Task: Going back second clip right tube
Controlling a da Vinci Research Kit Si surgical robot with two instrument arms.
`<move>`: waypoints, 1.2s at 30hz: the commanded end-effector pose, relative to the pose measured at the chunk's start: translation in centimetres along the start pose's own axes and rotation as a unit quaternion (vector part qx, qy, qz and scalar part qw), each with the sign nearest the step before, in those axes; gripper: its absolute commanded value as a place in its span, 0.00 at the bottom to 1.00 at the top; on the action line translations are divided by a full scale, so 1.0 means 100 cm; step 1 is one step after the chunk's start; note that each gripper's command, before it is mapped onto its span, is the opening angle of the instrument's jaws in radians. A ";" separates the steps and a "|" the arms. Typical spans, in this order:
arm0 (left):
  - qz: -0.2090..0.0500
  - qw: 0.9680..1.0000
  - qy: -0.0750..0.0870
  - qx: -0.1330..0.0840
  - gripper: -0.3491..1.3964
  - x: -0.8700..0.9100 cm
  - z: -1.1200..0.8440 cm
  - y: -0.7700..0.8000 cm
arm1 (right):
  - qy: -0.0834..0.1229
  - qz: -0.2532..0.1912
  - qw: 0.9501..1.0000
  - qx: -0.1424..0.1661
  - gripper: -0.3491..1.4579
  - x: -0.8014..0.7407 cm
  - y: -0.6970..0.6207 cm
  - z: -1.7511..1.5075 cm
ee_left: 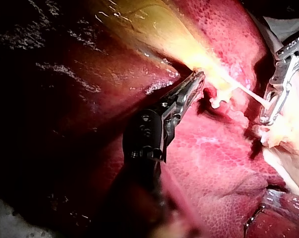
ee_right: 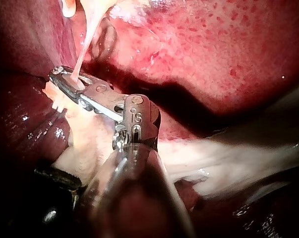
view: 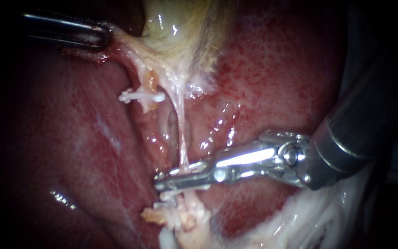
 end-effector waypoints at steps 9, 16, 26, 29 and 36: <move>0.000 1.000 0.000 0.000 0.00 0.0000 -0.0001 0.0000 | 0.000 -0.059 0.998 -0.006 0.44 0.0002 0.0009 0.0011; 0.000 1.000 0.000 0.000 0.00 -0.0001 -0.0001 0.0000 | -0.014 -0.103 0.993 -0.047 0.47 -0.0006 0.0031 0.0008; 0.000 1.000 0.000 0.001 0.00 -0.0001 -0.0002 -0.0001 | -0.029 -0.142 0.989 -0.021 0.47 -0.0008 0.0008 -0.0005; 0.000 1.000 0.000 0.001 0.00 -0.0001 -0.0002 -0.0001 | -0.032 -0.149 0.988 -0.007 0.47 -0.0011 -0.0003 -0.0005; 0.000 1.000 0.000 0.001 0.00 -0.0002 -0.0003 -0.0001 | -0.034 -0.159 0.987 0.010 0.46 -0.0012 -0.0019 -0.0001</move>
